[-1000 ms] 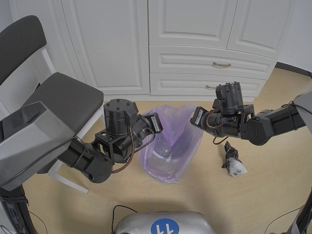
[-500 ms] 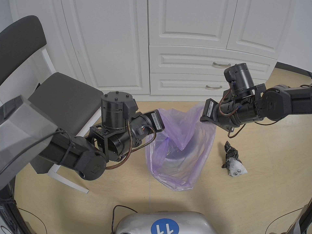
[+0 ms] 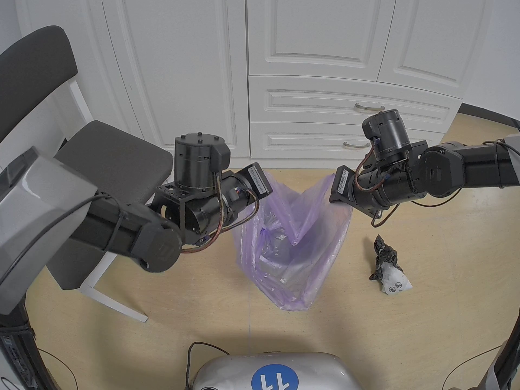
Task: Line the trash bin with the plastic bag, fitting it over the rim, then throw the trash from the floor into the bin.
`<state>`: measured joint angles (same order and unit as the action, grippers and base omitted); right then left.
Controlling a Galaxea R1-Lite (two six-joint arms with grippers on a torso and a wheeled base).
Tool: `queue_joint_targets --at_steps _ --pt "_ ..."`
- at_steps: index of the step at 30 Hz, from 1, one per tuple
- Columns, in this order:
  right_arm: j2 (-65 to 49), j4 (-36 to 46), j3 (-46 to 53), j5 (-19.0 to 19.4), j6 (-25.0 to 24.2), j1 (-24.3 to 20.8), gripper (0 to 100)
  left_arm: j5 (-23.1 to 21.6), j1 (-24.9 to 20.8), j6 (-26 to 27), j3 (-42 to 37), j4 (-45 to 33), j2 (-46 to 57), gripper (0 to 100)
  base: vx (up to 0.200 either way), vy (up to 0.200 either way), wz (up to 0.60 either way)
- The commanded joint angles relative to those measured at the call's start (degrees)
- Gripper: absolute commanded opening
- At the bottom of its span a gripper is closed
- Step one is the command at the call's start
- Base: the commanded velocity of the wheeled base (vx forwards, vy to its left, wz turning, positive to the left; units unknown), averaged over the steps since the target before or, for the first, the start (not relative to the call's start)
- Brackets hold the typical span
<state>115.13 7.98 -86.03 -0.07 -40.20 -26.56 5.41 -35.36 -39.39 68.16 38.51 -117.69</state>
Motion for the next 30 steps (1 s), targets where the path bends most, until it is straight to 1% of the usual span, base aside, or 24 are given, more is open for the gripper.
queue_joint_targets --at_steps 1,2,3,6,10,14,17,20,22,23,26,30 --pt "4.67 0.19 -3.36 -0.01 0.04 4.15 0 -2.34 3.72 -3.85 9.98 -4.5 -7.91 0 0.0 0.0 0.0" --pt "4.75 0.19 -3.44 -0.01 0.04 4.33 0 -2.51 3.81 -3.94 10.33 -4.76 -8.08 0 0.0 0.0 0.0" --pt "5.63 0.19 -4.32 0.07 0.04 5.91 0 -3.22 4.6 -4.91 14.81 -9.07 -9.4 0 0.0 0.0 0.0" --pt "7.04 1.16 -5.9 0.07 0.13 8.11 0 -3.65 4.52 -7.46 22.28 -16.89 -10.81 0 0.0 0.0 0.0" --pt "8.45 5.55 -9.86 0.16 0.13 10.04 0 -4.01 3.9 -8.42 29.93 -21.81 -14.15 0 0.0 0.0 0.0" --pt "8.53 7.22 -11.44 0.16 0.21 11.62 0 -4.01 3.46 -8.42 35.82 -24.71 -17.84 0 0.0 0.0 0.0" --pt "8.45 7.31 -11.44 0.16 0.3 11.89 0 -4.01 3.46 -8.42 37.05 -25.59 -18.72 0 0.0 0.0 0.0" --pt "8.45 7.4 -11.09 0.16 0.74 12.15 0 -4.01 3.72 -8.6 40.21 -26.73 -22.76 0 0.0 0.0 0.0" --pt "8.53 7.31 -10.91 0.16 0.74 11.89 0 -4.09 3.9 -8.6 41.09 -26.82 -23.73 0 0.0 0.0 0.0" --pt "8.89 7.13 -10.74 0.16 0.74 11.27 0 -4.01 4.16 -8.6 43.46 -26.91 -26.28 0 0.0 0.0 0.0" --pt "10.47 6.69 -10.65 0.16 0.57 10.22 0 -3.83 4.95 -8.69 45.75 -27.26 -28.91 0 0.0 0.0 0.0" --pt "12.05 6.78 -11.09 0.25 0.13 9.34 0 -3.39 6.62 -9.13 45.22 -28.49 -29.27 0 0.0 0.0 0.0"
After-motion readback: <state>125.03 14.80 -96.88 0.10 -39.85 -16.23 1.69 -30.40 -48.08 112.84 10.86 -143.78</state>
